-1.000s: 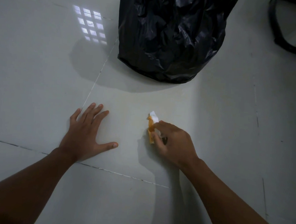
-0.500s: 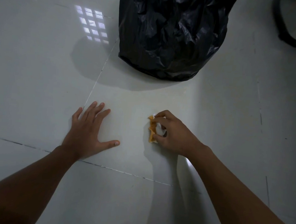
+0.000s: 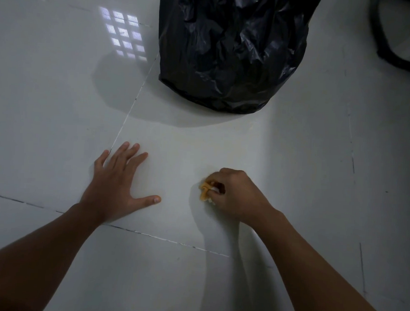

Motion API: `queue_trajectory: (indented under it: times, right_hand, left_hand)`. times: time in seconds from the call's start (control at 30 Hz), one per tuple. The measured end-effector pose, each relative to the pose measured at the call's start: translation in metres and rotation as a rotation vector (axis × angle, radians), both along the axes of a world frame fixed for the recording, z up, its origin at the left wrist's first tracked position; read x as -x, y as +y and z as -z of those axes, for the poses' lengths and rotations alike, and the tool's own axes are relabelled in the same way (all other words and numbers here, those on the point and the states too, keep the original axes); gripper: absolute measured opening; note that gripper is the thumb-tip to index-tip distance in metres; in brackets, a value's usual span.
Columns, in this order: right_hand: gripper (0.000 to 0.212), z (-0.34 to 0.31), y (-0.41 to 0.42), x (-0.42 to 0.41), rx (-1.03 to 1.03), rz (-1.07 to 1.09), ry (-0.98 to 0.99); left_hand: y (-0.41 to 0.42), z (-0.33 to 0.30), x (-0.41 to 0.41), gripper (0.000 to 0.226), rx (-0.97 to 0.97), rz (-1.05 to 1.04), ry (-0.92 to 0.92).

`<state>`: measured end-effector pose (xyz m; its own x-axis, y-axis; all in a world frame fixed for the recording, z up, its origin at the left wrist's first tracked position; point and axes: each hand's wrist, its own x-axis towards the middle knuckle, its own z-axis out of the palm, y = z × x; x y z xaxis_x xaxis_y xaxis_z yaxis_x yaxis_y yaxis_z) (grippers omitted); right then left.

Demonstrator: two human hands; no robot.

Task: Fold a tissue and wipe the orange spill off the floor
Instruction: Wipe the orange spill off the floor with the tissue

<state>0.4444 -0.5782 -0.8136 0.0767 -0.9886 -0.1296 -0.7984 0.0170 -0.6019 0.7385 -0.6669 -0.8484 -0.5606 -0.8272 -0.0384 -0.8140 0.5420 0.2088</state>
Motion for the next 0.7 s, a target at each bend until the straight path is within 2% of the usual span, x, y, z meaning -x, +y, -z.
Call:
queue_trajectory:
  times: [0.13, 0.23, 0.47, 0.7]
  right_hand:
    - [0.017, -0.001, 0.007, 0.032, 0.185, 0.345, 0.019]
    - [0.014, -0.001, 0.010, 0.049, 0.214, 0.529, 0.118]
    - [0.015, 0.008, 0.018, 0.007, 0.186, 0.394, 0.147]
    - [0.012, 0.003, 0.028, -0.058, 0.143, 0.170, -0.043]
  left_hand:
    - [0.000, 0.001, 0.000, 0.113, 0.006, -0.002, -0.009]
    - [0.000, 0.001, 0.000, 0.113, 0.007, -0.001, -0.008]
    - [0.000, 0.002, 0.000, 0.114, 0.010, -0.001, -0.021]
    - [0.000, 0.000, 0.000, 0.114, 0.004, 0.005, -0.015]
